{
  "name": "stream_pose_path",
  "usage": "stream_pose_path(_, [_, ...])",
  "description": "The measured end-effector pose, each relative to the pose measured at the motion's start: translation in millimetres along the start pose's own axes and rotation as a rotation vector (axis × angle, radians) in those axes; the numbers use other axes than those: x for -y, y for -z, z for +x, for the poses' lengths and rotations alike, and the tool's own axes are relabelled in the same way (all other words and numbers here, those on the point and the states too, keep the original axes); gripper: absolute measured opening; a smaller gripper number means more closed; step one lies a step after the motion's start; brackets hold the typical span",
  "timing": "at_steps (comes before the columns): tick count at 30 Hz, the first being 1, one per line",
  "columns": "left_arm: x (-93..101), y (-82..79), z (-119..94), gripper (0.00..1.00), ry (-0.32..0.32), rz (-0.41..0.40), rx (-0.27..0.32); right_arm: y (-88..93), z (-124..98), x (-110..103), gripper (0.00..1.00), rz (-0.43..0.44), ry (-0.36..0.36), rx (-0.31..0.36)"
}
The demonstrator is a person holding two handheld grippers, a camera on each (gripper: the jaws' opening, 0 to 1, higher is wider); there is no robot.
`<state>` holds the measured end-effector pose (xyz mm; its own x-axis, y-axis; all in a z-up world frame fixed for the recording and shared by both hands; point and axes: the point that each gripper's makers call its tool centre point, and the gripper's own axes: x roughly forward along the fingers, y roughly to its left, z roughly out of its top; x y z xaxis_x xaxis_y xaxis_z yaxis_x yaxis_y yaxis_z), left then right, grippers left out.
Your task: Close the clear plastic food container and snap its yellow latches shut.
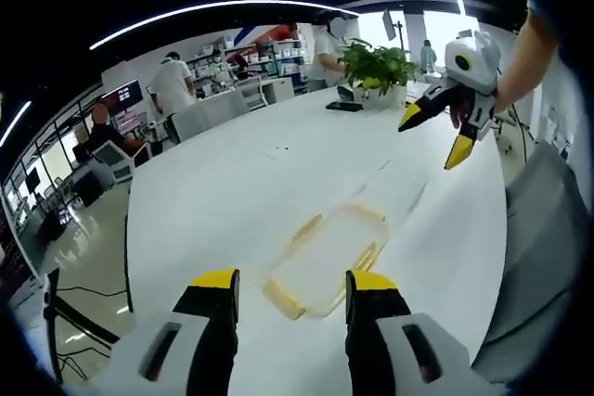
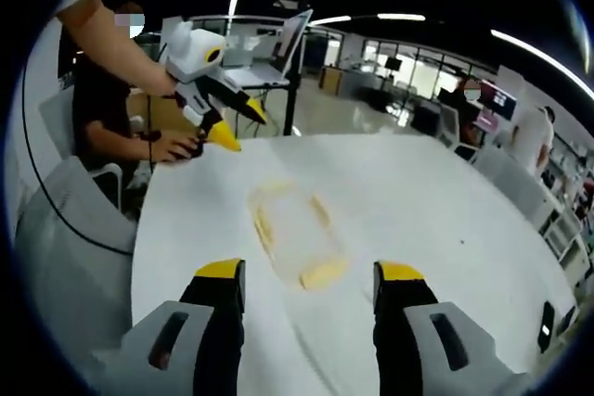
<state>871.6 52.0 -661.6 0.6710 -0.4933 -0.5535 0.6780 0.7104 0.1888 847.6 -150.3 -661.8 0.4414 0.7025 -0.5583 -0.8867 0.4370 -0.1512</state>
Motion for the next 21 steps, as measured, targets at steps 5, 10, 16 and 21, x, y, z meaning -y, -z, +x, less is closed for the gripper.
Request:
stream_pose_path(5, [2.4,4.7,6.3,0.4,0.079,0.123,-0.039,0.1,7.9,2.4,0.54,-0.026,-0.017,-0.01])
stream_pose_path(10, [3.2,11.5,12.7,0.4,0.115,0.182,-0.068,1.3,16.1,5.4,0.54,-0.051,-0.032,-0.02])
stream_pose_path(16, [5.0,16.0,21.5,0.41,0.175,0.256,-0.098,3.4,23.7,7.8,0.54,-0.081,-0.059,-0.037])
stream_pose_path(21, [4.5,23.8,30.0,0.41,0.236,0.327,-0.138,10.1,31.5,5.4,0.54,-0.123,-0.115,-0.077])
